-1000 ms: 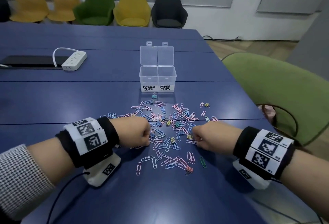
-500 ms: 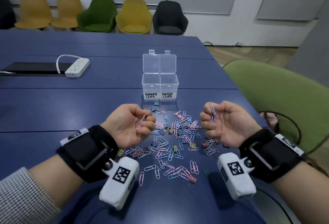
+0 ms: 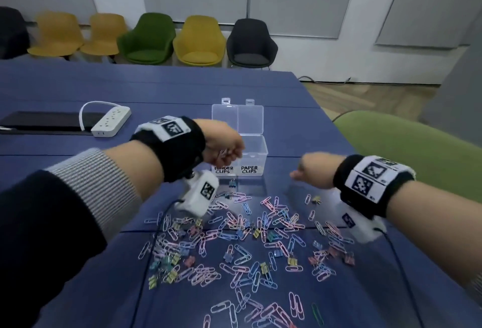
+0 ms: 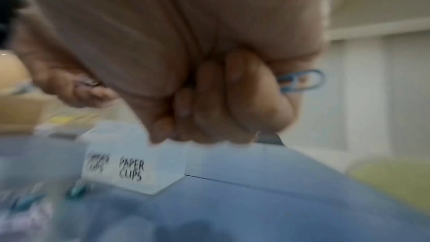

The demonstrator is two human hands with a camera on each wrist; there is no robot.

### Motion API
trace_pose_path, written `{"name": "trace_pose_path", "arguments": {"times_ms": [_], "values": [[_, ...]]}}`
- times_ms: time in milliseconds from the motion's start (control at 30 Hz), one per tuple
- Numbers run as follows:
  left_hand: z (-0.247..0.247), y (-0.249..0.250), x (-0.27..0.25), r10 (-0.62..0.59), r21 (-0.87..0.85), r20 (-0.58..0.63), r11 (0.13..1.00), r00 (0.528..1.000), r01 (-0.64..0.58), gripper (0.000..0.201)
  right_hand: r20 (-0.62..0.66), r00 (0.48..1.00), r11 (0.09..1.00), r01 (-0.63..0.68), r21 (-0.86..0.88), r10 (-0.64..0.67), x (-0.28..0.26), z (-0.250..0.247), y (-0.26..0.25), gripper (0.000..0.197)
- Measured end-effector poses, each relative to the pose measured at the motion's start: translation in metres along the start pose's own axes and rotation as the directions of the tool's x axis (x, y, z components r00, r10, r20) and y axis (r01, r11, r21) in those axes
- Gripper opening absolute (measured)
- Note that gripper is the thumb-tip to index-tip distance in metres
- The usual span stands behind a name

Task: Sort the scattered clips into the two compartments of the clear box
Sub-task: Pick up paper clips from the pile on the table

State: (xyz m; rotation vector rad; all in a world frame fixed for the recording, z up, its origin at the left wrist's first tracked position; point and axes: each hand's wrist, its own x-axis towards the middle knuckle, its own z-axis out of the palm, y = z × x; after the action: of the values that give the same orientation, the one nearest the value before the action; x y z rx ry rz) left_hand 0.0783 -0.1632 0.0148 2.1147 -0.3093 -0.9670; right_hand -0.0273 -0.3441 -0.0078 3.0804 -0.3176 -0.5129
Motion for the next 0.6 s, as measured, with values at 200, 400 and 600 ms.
{"name": "trace_pose_path", "arguments": {"times_ms": [200, 400, 600], "values": [[0.002, 0.028, 0.052, 0.230, -0.480, -0.265, 0.811, 0.936, -0.335, 0.036, -0.560, 0.826, 0.801, 0.297, 0.520, 0.058, 0.050, -0.016, -0.016, 0.047], [0.002, 0.007, 0.063, 0.373, -0.178, -0.340, 0.876, 0.863, -0.449, 0.022, -0.498, 0.840, 0.345, 0.413, 0.843, 0.212, 0.086, -0.042, -0.026, 0.044], [-0.018, -0.018, 0.034, 0.525, 0.614, -0.221, 0.729, 0.822, -0.301, 0.013, -0.307, 0.942, -0.071, 0.318, 0.945, 0.138, 0.101, -0.053, -0.055, 0.039]]}}
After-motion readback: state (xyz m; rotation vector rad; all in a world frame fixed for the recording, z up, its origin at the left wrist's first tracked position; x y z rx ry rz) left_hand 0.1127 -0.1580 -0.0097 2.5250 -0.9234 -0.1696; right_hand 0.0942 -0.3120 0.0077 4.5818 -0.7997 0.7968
